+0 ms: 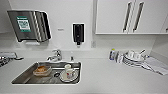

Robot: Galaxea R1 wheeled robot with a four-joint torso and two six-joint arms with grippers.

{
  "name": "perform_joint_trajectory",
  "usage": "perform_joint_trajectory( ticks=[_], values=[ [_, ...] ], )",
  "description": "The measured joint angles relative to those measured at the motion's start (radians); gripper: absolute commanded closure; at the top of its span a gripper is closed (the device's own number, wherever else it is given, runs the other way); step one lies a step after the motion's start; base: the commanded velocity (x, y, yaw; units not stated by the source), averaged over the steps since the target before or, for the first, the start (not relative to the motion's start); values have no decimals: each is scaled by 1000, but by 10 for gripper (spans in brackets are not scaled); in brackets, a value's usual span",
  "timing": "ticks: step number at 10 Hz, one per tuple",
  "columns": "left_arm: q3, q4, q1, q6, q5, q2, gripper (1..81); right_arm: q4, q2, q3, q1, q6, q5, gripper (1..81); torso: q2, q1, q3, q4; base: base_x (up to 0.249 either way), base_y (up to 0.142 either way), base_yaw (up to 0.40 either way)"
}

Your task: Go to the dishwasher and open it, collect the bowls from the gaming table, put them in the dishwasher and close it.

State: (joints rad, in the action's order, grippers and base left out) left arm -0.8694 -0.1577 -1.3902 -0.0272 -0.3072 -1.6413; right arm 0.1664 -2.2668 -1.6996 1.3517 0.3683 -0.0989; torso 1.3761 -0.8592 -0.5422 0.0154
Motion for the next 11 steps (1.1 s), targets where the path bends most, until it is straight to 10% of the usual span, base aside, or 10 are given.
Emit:
perform_joint_trajectory(
  ticks=[11],
  values=[
    [-4, -3, 3, 0, -8, -8, 10, -1, 367, 424, -213, 118, 36, 10, 286, -181, -61, 0, 0, 0, 0]
  ],
)
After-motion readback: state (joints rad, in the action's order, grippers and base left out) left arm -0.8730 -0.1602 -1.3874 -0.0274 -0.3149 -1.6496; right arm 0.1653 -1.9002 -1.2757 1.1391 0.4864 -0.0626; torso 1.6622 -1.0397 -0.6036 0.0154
